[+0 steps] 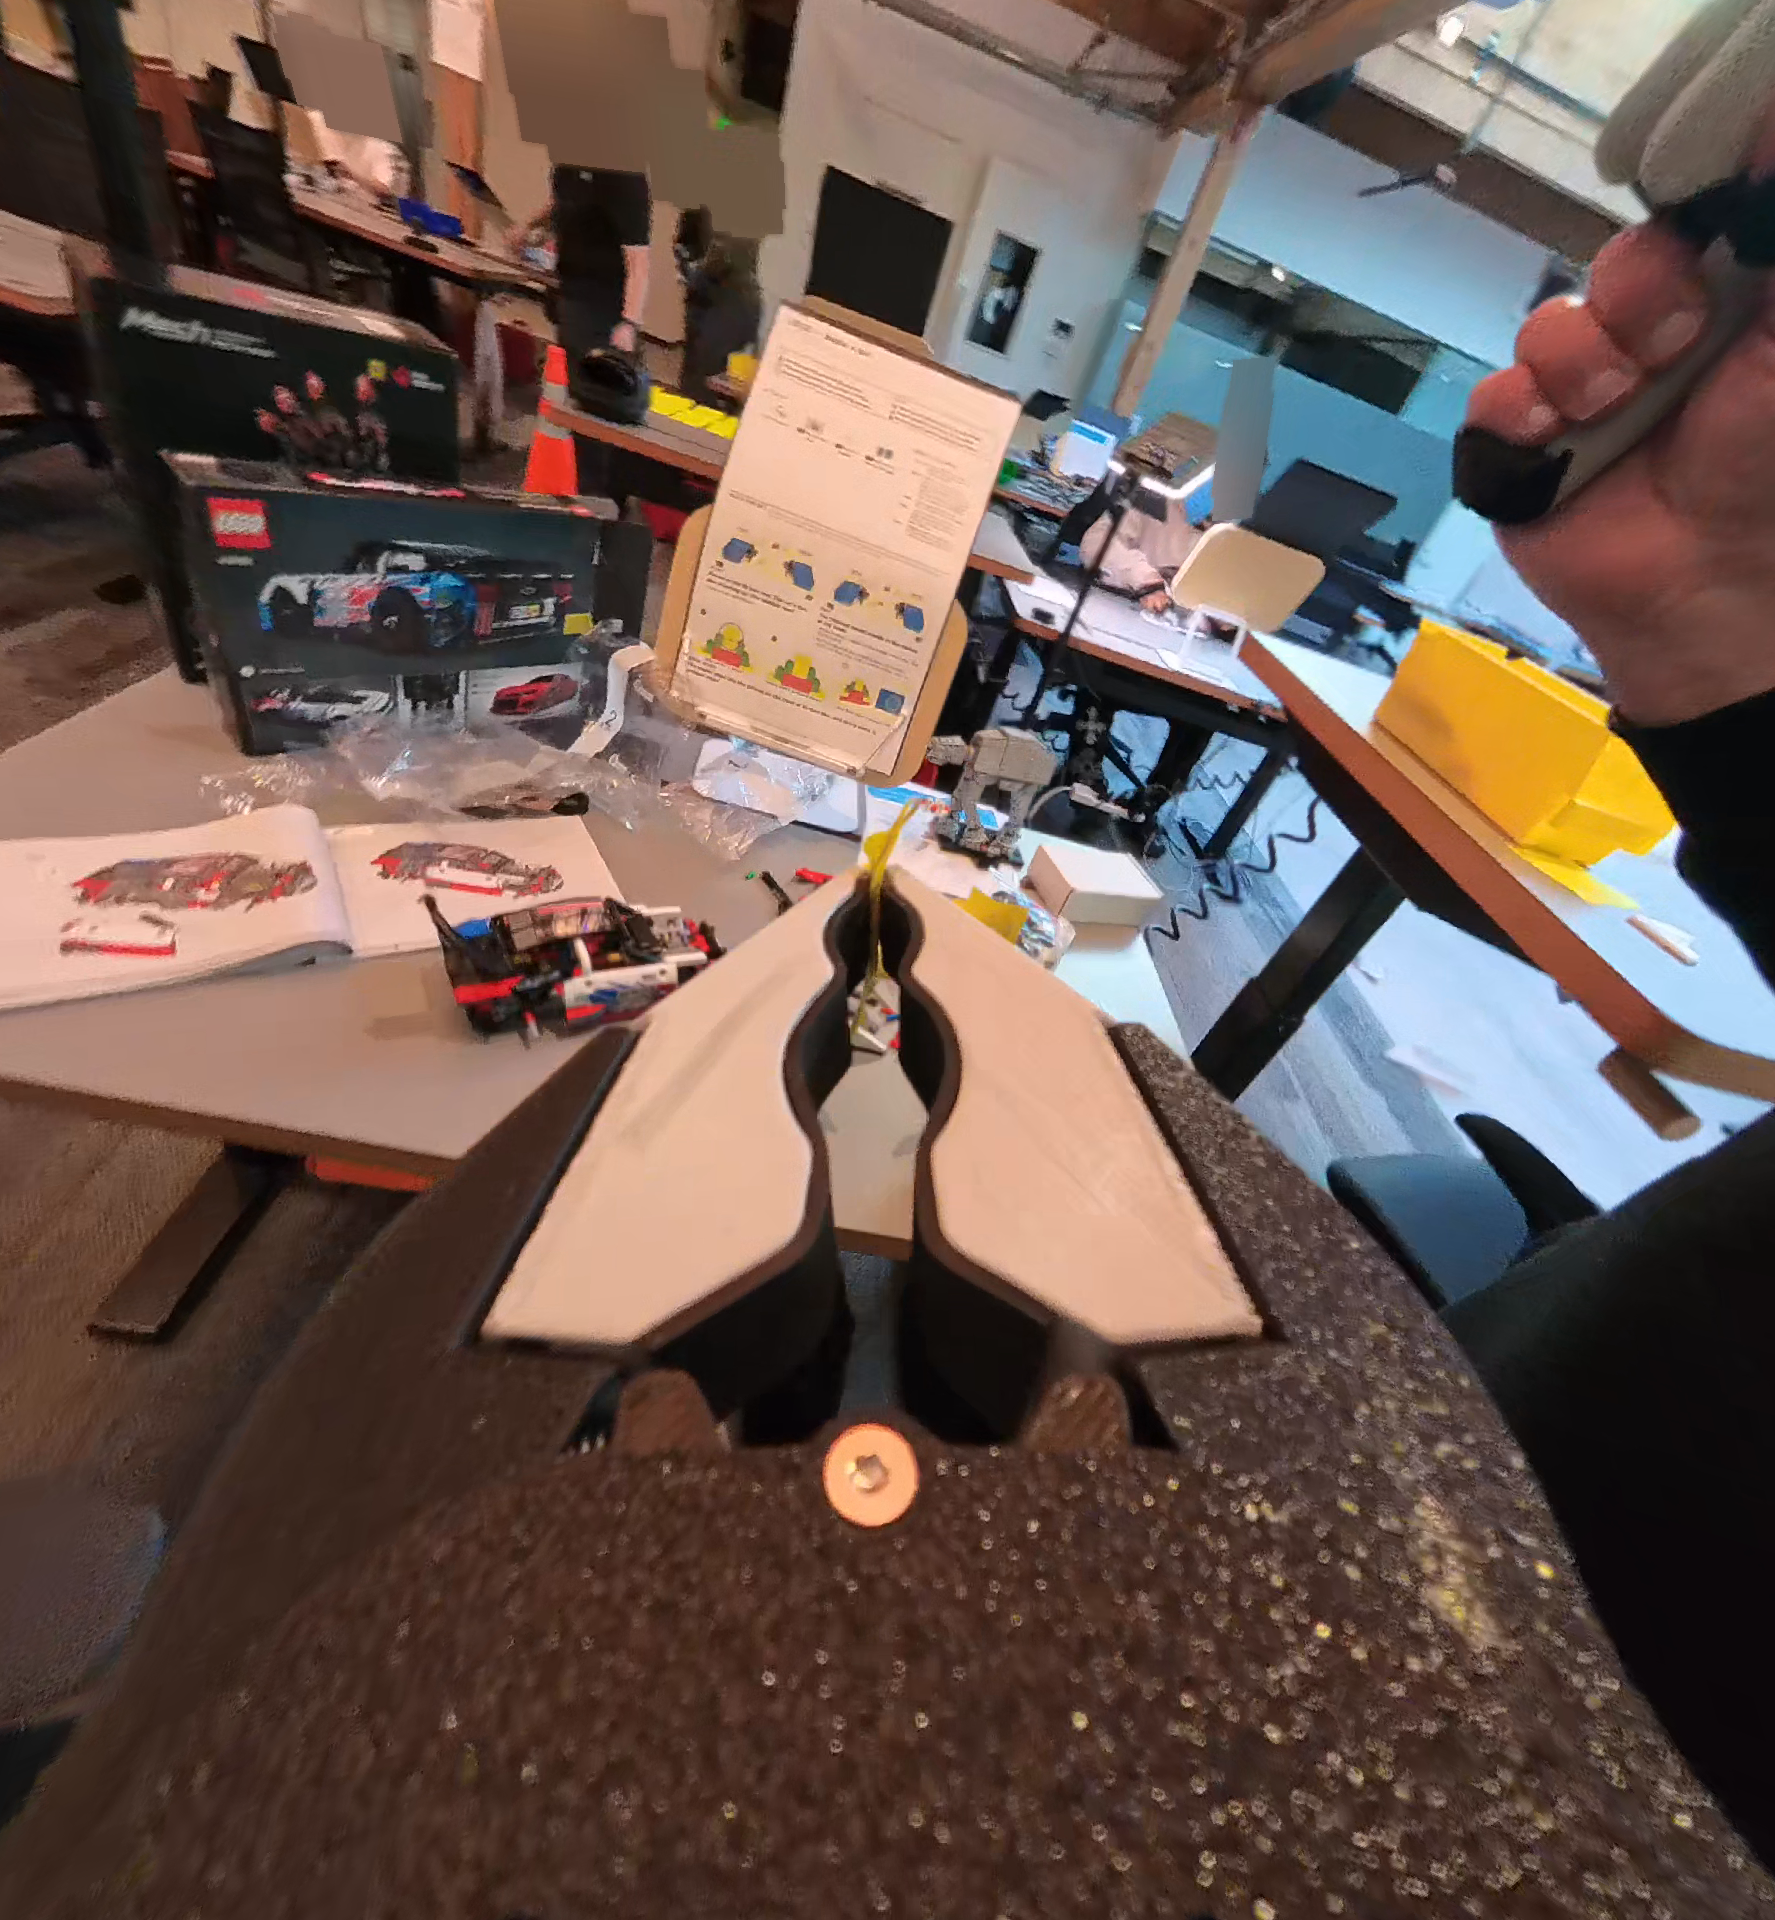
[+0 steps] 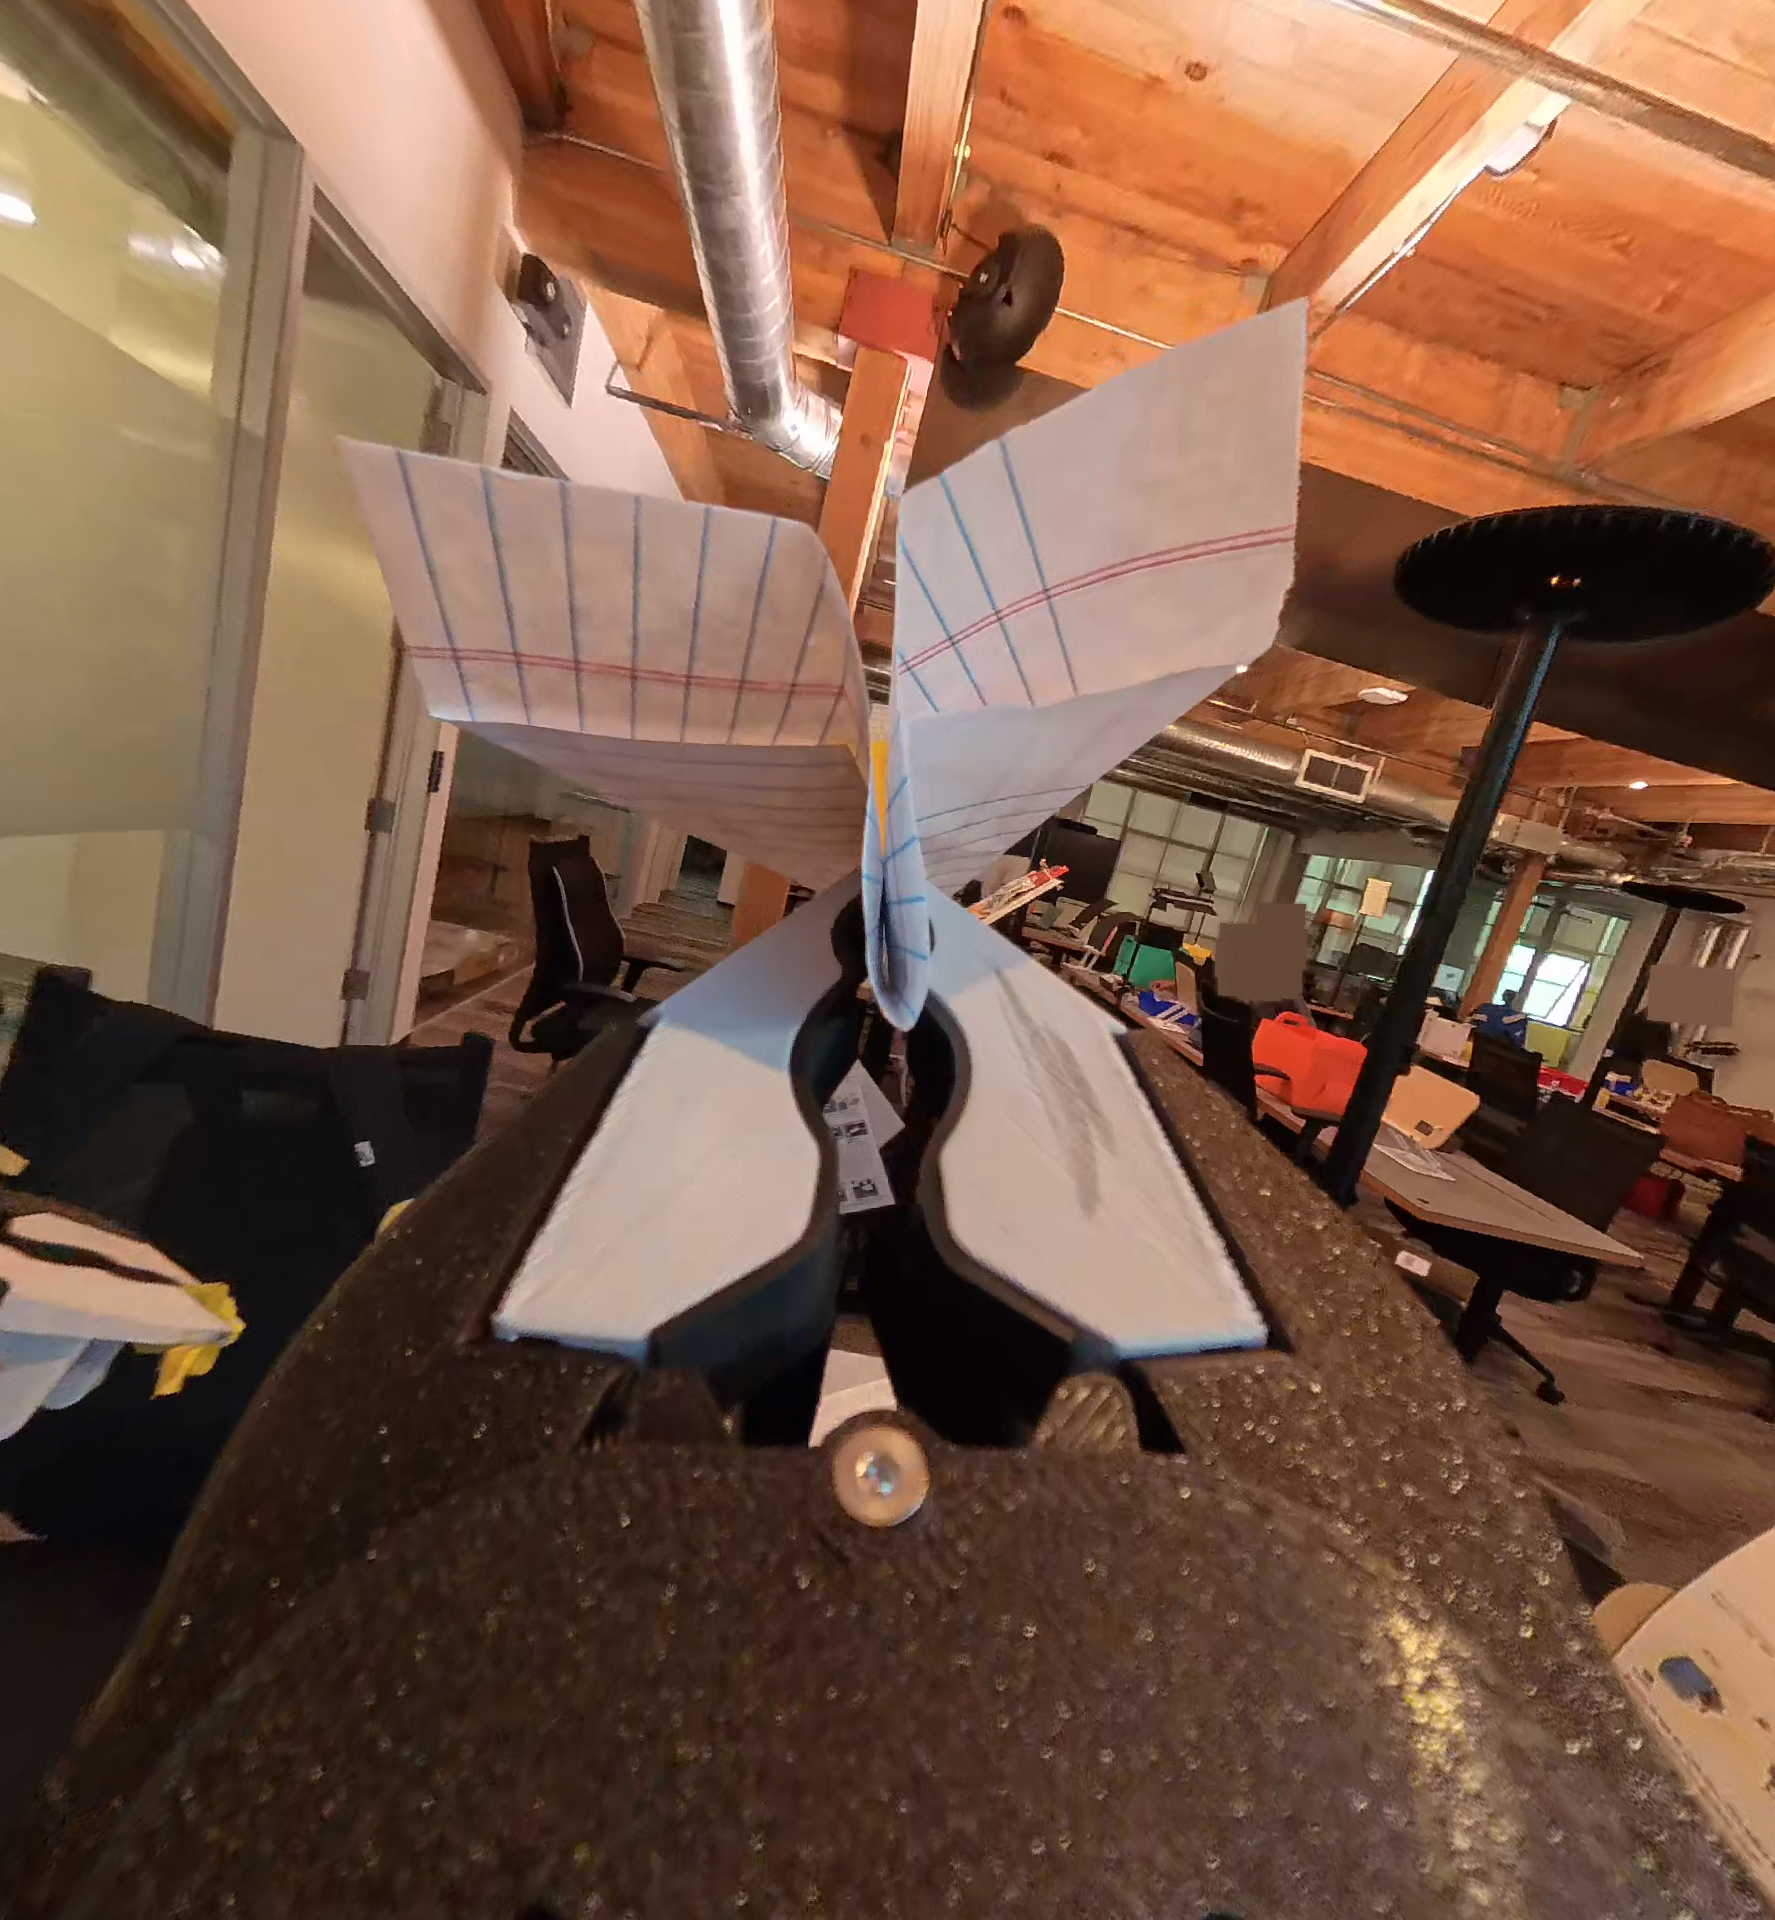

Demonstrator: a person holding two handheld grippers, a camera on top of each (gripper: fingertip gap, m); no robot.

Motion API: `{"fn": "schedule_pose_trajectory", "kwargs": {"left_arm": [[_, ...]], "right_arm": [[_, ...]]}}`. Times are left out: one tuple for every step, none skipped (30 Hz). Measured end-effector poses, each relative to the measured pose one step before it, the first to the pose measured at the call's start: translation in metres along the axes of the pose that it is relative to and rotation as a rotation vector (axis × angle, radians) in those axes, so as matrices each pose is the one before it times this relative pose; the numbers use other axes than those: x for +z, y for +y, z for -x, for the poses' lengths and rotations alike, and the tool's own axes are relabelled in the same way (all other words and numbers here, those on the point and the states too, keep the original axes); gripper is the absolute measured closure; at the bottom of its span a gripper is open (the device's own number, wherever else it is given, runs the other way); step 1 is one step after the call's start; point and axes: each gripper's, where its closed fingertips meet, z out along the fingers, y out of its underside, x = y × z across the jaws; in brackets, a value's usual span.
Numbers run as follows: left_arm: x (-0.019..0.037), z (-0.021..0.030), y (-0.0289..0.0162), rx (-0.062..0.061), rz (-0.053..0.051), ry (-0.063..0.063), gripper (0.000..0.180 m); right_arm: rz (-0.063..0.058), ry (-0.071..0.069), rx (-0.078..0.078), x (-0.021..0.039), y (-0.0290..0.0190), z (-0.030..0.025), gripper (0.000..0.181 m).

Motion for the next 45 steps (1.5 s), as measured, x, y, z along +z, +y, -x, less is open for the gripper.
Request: {"fn": "schedule_pose_trajectory", "kwargs": {"left_arm": [[0.01201, 0.01464, -0.00394, 0.0182, 0.0227, 0.0197, 0.180], [0.01169, 0.01615, -0.00317, 0.0130, 0.0247, 0.0112, 0.180], [0.01084, 0.01548, -0.00620, 0.0048, 0.0077, 0.0098, 0.180], [0.01061, 0.01410, -0.00845, -0.0018, -0.0073, 0.0142, 0.180], [0.01058, 0.01482, -0.00786, -0.0018, -0.0081, 0.0114, 0.180], [0.01207, 0.01540, -0.00563, -0.0013, -0.0037, 0.0079, 0.180], [0.01193, 0.01645, -0.00450, 0.0015, -0.0003, 0.0043, 0.180], [0.01177, 0.01679, -0.00410, 0.0112, -0.0010, -0.0046, 0.180], [0.01241, 0.01714, -0.00395, 0.0107, 0.0025, -0.0098, 0.180], [0.00847, 0.01597, -0.00273, 0.0097, 0.0031, -0.0169, 0.180], [0.00993, 0.01557, -0.00600, 0.0095, -0.0042, -0.0163, 0.180], [0.00941, 0.01444, -0.00647, 0.0056, -0.0063, -0.0122, 0.180], [0.00909, 0.01503, -0.00578, 0.0019, 0.0026, -0.0174, 0.180], [0.00823, 0.01430, -0.00512, -0.0010, 0.0097, -0.0150, 0.180], [0.00699, 0.01255, -0.00659, 0.0035, 0.0052, -0.0098, 0.180], [0.00490, 0.01112, -0.00715, 0.0120, -0.0009, -0.0133, 0.180], [0.00408, 0.01200, -0.00526, 0.0118, 0.0038, -0.0162, 0.180], [0.00433, 0.01222, -0.00320, 0.0031, 0.0097, -0.0176, 0.180], [0.00572, 0.01222, -0.00225, -0.0099, 0.0107, -0.0134, 0.180], [0.00708, 0.01242, -0.00339, -0.0157, 0.0068, -0.0063, 0.180], [0.00894, 0.01111, -0.00456, -0.0111, 0.0108, 0.0023, 0.180], [0.00930, 0.01165, -0.00606, 0.0049, 0.0106, -0.0007, 0.180], [0.00971, 0.01248, -0.00875, 0.0170, 0.0025, -0.0024, 0.180], [0.01156, 0.01476, -0.00913, 0.0190, 0.0044, 0.0007, 0.180], [0.01097, 0.01627, -0.00947, 0.0172, 0.0042, -0.0005, 0.180], [0.01101, 0.01710, -0.01180, 0.0181, -0.0093, 0.0009, 0.180], [0.01075, 0.01737, -0.01142, 0.0198, -0.0112, 0.0036, 0.180], [0.00936, 0.01877, -0.01092, 0.0228, -0.0096, -0.0032, 0.180], [0.00845, 0.02167, -0.01008, 0.0172, -0.0130, -0.0095, 0.180], [0.00682, 0.02228, -0.01005, 0.0122, -0.0166, -0.0062, 0.180], [0.00483, 0.02342, -0.00913, 0.0105, -0.0158, -0.0045, 0.180], [0.00370, 0.02471, -0.00744, 0.0115, -0.0098, 0.0002, 0.180], [0.00113, 0.02799, -0.00581, 0.0181, -0.0102, -0.0058, 0.180], [-0.00055, 0.03093, -0.00279, 0.0134, -0.0091, -0.0076, 0.180], [-0.00151, 0.03220, 0.00042, 0.0032, -0.0108, -0.0089, 0.180], [-0.00316, 0.03471, 0.00309, 0.0011, -0.0147, -0.0164, 0.180], [-0.00388, 0.03606, 0.00466, -0.0081, -0.0179, -0.0166, 0.180], [-0.00296, 0.03746, 0.00623, -0.0202, -0.0186, -0.0088, 0.180], [-0.00382, 0.03779, 0.00947, -0.0219, -0.0114, -0.0155, 0.180], [-0.00310, 0.04208, 0.00787, -0.0376, 0.0087, -0.0377, 0.180], [-0.00433, 0.03711, 0.00104, -0.0347, -0.0148, -0.0194, 0.180], [-0.00508, 0.03233, -0.00215, -0.0249, -0.0188, -0.0024, 0.180], [-0.00536, 0.03240, 0.00191, -0.0116, 0.0166, -0.0162, 0.180], [-0.00650, 0.03230, 0.00323, 0.0026, 0.0245, -0.0256, 0.180], [-0.00778, 0.02969, 0.00233, -0.0024, 0.0170, -0.0167, 0.180]], "right_arm": [[0.0033, 0.0090, -0.0122, 0.00867, 0.00503, -0.00364, 0.181], [0.0096, 0.0081, -0.0058, 0.00914, 0.00728, -0.00440, 0.181], [0.0158, 0.0076, 0.0009, 0.00948, 0.00892, -0.00522, 0.181], [0.0192, 0.0025, 0.0018, 0.00938, 0.00805, -0.00581, 0.181], [0.0154, 0.0043, -0.0072, 0.00941, 0.00789, -0.00606, 0.181], [0.0110, 0.0041, -0.0128, 0.00926, 0.00679, -0.00667, 0.181], [0.0072, 0.0058, -0.0103, 0.00922, 0.00676, -0.00788, 0.181], [0.0021, 0.0052, -0.0027, 0.00932, 0.00749, -0.00865, 0.181], [0.0001, -0.0002, 0.0086, 0.01044, 0.00882, -0.00908, 0.181], [-0.0033, -0.0021, 0.0159, 0.01149, 0.00951, -0.00942, 0.181], [-0.0061, -0.0042, 0.0179, 0.01153, 0.01052, -0.00972, 0.181], [-0.0094, -0.0065, 0.0146, 0.01306, 0.01067, -0.00952, 0.181], [-0.0053, -0.0124, 0.0164, 0.01449, 0.01076, -0.00900, 0.181], [0.0030, -0.0105, 0.0206, 0.01544, 0.01022, -0.00962, 0.181], [-0.0041, -0.0103, 0.0122, 0.01537, 0.00774, -0.00795, 0.181], [-0.0094, -0.0165, 0.0075, 0.01195, 0.00779, -0.00727, 0.181], [-0.0084, -0.0204, 0.0151, 0.01423, 0.00608, -0.00579, 0.181], [-0.0084, -0.0191, 0.0217, 0.01329, 0.00503, -0.00550, 0.181], [-0.0056, -0.0149, 0.0095, 0.01208, 0.00340, -0.00493, 0.181], [-0.0071, -0.0096, -0.0058, 0.01016, 0.00162, -0.00472, 0.181], [-0.0118, -0.0049, -0.0087, 0.00736, 0.00006, -0.00507, 0.181], [-0.0101, 0.0012, -0.0057, 0.00605, 0.00124, -0.00609, 0.181], [-0.0019, 0.0090, -0.0061, 0.00519, 0.00310, -0.00706, 0.181], [0.0015, 0.0136, -0.0028, 0.00531, 0.00495, -0.00727, 0.181], [0.0027, 0.0147, 0.0102, 0.00608, 0.00581, -0.00756, 0.181], [-0.0007, 0.0130, 0.0214, 0.00736, 0.00452, -0.00752, 0.181], [-0.0041, 0.0127, 0.0146, 0.00852, 0.00406, -0.00539, 0.181], [0.0042, 0.0127, -0.0016, 0.00952, 0.00429, -0.00330, 0.181], [0.0071, 0.0085, -0.0072, 0.01184, 0.00566, -0.00169, 0.181], [0.0039, 0.0004, 0.0000, 0.01271, 0.00516, 0.00020, 0.181], [0.0036, -0.0023, 0.0030, 0.01172, 0.00346, 0.00206, 0.181], [0.0091, -0.0054, -0.0006, 0.01750, 0.00652, 0.00472, 0.181], [0.0185, -0.0042, -0.0160, 0.01991, 0.00903, 0.00607, 0.181], [0.0210, -0.0053, -0.0228, 0.02210, 0.00990, 0.00735, 0.181], [0.0166, -0.0107, -0.0136, 0.02397, 0.00952, 0.00827, 0.181], [0.0115, -0.0134, 0.0015, 0.02556, 0.00899, 0.00732, 0.181], [0.0080, -0.0113, 0.0050, 0.02704, 0.00838, 0.00665, 0.181], [0.0060, -0.0044, -0.0032, 0.02860, 0.00830, 0.00537, 0.181], [0.0098, 0.0030, -0.0138, 0.03120, 0.00908, 0.00395, 0.181], [0.0200, 0.0033, -0.0011, 0.03383, 0.01099, 0.00353, 0.181], [0.0099, -0.0088, 0.0143, 0.03381, 0.00812, 0.00432, 0.181], [0.0018, -0.0119, 0.0204, 0.03497, 0.00783, 0.00384, 0.181], [0.0090, -0.0163, 0.0215, 0.03544, 0.00886, 0.00307, 0.181], [0.0138, -0.0202, 0.0109, 0.03503, 0.00915, 0.00236, 0.181], [0.0089, -0.0159, -0.0004, 0.03578, 0.00692, 0.00127, 0.181]]}}
